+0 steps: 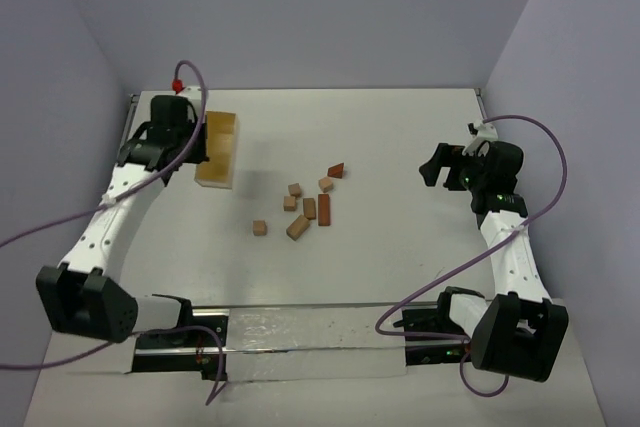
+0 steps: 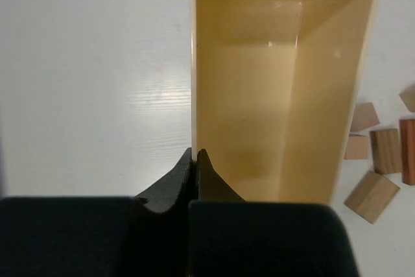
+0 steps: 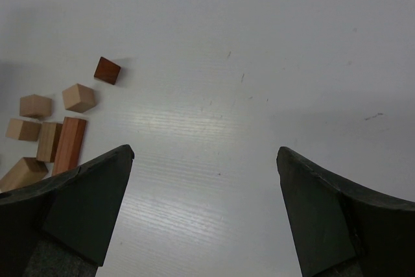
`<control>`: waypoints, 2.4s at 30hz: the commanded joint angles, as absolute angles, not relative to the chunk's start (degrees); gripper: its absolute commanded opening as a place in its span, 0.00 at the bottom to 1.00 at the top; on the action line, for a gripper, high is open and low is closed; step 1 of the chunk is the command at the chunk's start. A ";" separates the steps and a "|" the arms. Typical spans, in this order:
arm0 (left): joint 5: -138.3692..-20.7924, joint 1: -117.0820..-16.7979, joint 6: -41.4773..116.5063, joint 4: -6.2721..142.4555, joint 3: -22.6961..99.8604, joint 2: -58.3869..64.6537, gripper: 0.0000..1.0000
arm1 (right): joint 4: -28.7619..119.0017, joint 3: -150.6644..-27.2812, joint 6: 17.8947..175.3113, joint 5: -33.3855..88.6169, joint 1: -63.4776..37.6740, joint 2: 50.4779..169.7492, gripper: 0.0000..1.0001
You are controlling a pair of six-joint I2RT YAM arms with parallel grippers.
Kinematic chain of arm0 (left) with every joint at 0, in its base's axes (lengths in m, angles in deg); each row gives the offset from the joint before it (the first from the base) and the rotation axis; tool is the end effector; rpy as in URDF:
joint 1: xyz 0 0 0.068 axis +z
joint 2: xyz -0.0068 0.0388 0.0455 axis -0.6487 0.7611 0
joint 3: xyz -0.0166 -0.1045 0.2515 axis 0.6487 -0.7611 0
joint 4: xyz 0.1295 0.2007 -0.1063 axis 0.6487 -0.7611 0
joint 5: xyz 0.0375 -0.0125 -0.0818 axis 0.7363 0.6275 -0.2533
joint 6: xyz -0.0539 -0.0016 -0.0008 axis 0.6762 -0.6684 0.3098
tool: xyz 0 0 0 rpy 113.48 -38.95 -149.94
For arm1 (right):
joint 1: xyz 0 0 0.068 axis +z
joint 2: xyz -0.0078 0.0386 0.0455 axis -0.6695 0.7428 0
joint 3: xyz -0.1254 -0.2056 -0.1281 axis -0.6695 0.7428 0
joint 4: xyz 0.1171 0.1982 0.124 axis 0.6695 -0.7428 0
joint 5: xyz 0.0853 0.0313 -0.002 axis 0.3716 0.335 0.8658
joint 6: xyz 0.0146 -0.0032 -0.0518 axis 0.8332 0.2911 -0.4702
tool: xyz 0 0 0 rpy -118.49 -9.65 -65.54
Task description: Build the wood block tower
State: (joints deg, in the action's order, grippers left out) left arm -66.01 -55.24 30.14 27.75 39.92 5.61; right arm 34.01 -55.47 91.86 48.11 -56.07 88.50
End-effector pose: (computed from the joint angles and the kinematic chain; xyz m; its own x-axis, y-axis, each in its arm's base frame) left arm 0.2851 -0.0718 0.3387 -0.6666 0.1007 -0.7386 0.1401 0.9901 0.0086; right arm 0.2271 -0.0394 0.2739 -0.4773 0.1523 -0.8654 -0.1689 0.9506 0.2605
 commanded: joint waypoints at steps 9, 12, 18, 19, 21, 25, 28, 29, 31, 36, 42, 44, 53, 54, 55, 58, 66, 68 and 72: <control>-92.32 -22.34 16.63 25.38 51.83 20.83 0.00 | 33.94 -58.40 91.63 50.22 -56.18 89.81 1.00; -91.82 -22.24 14.59 23.43 58.42 28.30 0.00 | 33.68 -58.59 91.47 50.30 -56.09 90.44 1.00; -91.16 -22.19 12.61 20.96 72.97 41.15 0.00 | 33.14 -58.72 90.98 50.24 -56.09 90.71 1.00; -91.07 -22.10 12.38 20.82 74.57 43.25 0.00 | 33.17 -58.69 90.93 50.21 -56.09 90.79 1.00; -90.45 -22.07 11.96 20.55 77.11 46.46 0.00 | 33.06 -58.95 90.80 50.12 -56.09 91.08 1.00; -88.46 -21.98 12.14 19.72 83.04 52.21 0.00 | 32.71 -59.22 90.49 50.21 -56.09 91.61 1.00; -87.23 -21.90 13.79 19.85 86.45 55.15 0.00 | 32.80 -59.13 90.40 50.21 -56.09 91.52 1.00; -86.93 -21.94 13.64 20.01 87.26 55.96 0.00 | 32.80 -59.13 90.40 50.38 -56.09 91.69 1.00; -86.45 -21.90 13.21 20.04 88.70 57.40 0.00 | 32.63 -59.29 90.40 50.56 -56.09 92.04 1.00; -85.48 -21.98 12.91 20.08 89.40 59.91 0.00 | 32.22 -59.48 90.44 50.91 -56.09 92.58 1.00; -84.01 -21.98 12.14 21.29 87.24 60.60 0.02 | 31.86 -59.54 88.45 52.07 -56.12 92.86 1.00; -83.85 -21.98 12.05 21.20 86.63 61.12 0.02 | 31.73 -59.67 88.20 52.64 -56.09 93.25 1.00; -83.86 -21.98 12.07 21.72 85.98 62.17 0.07 | 31.21 -60.18 88.07 53.44 -56.15 94.31 1.00; -83.84 -21.98 12.09 21.65 86.21 62.29 0.10 | 31.17 -60.18 88.03 53.55 -56.18 94.29 1.00; -83.86 -21.98 12.14 21.58 86.38 62.37 0.13 | 31.13 -60.16 87.94 53.66 -56.15 94.22 1.00; -83.91 -21.92 12.22 21.45 86.47 62.33 0.23 | 31.10 -60.15 87.94 53.72 -56.09 94.16 1.00; -85.35 -21.98 13.13 20.04 88.86 59.64 0.78 | 30.60 -60.52 87.96 54.09 -56.16 94.09 1.00; -86.59 -21.96 13.83 18.40 92.10 57.96 0.88 | 30.60 -60.42 88.05 54.19 -56.09 93.74 1.00; -91.49 -21.98 15.14 12.83 101.40 54.48 0.91 | 30.69 -60.36 88.21 54.19 -56.09 93.34 1.00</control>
State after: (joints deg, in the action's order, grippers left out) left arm -85.42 -22.22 13.58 16.82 90.41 61.79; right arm 30.58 -57.72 88.63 53.11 -56.05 94.18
